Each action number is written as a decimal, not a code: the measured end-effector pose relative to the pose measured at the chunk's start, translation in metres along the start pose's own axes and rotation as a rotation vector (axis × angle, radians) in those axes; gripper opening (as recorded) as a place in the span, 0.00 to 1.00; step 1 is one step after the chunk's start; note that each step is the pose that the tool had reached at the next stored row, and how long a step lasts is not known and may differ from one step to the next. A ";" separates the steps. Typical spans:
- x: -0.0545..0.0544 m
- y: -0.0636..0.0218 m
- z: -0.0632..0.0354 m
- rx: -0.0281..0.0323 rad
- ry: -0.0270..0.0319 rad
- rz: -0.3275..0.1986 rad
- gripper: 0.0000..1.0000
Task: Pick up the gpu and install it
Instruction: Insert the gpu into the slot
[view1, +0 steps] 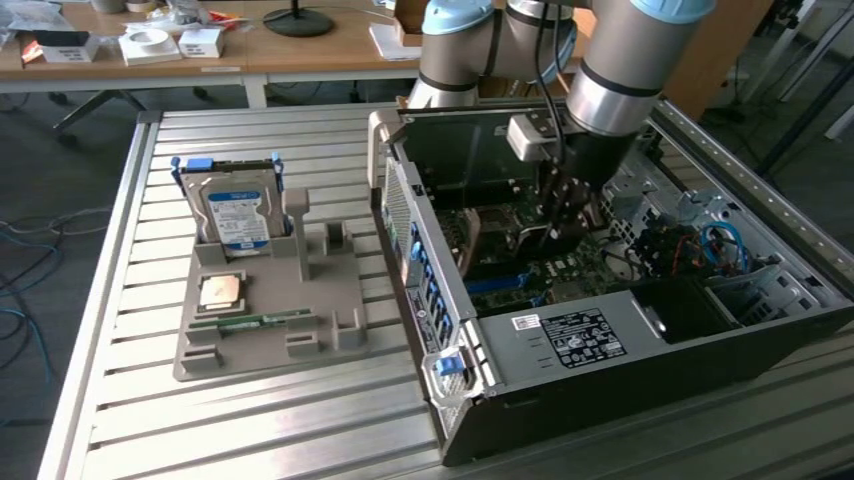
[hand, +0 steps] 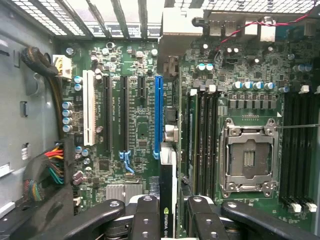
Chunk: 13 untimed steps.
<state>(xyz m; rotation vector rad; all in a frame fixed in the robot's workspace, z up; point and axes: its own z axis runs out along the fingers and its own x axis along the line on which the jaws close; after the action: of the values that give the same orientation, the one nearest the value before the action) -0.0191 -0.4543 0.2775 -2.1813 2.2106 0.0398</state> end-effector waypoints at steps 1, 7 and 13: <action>0.001 0.0001 0.0000 0.0000 -0.0001 0.000 0.26; 0.001 0.0041 -0.0001 0.0010 0.0000 0.000 0.26; 0.003 0.0128 -0.0002 0.0034 0.0007 0.000 0.26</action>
<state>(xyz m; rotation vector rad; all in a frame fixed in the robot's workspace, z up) -0.0320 -0.4568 0.2775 -2.1801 2.2093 0.0353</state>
